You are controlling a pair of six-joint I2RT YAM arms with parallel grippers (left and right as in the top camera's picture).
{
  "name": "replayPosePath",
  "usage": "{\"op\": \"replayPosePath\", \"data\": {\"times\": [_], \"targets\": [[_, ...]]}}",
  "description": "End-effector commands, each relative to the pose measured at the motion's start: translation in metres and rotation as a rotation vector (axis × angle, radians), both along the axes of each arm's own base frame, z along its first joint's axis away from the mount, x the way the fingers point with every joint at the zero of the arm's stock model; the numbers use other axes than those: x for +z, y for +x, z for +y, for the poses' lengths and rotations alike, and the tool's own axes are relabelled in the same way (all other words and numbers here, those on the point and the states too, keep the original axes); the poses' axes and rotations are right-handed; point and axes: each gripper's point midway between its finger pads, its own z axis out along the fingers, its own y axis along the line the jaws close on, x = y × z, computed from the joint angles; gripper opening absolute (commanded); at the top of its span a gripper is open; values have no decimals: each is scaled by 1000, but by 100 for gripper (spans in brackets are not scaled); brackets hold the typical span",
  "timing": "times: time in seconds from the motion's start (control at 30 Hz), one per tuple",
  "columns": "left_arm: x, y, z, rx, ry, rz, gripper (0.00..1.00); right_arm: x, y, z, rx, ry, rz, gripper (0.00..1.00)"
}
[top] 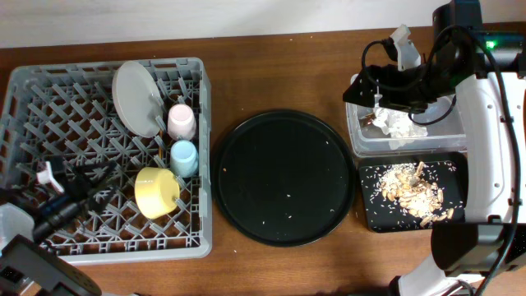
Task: Sort waste into correct bins and load items into the dishwasher rack
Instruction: 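Lower the yellow bowl into the rack and open the left gripper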
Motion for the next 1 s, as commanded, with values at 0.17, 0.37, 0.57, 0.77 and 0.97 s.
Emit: {"op": "replayPosePath", "data": {"times": [0.17, 0.37, 0.57, 0.77, 0.97], "targets": [[77, -16, -71, -192, 479, -50, 99, 11, -2, -1, -3, -1, -33, 99], [10, -46, -122, -365, 862, 278, 1, 11, -2, -1, -3, -1, -33, 99], [-25, -38, -65, -129, 1119, 424, 2, 11, -2, -1, -3, -1, -33, 99], [36, -17, -45, 74, 1172, 353, 22, 11, -2, -1, -3, -1, -33, 99], [66, -9, -68, 70, 1059, 194, 99, 11, -2, -1, -3, -1, -33, 99]]}}
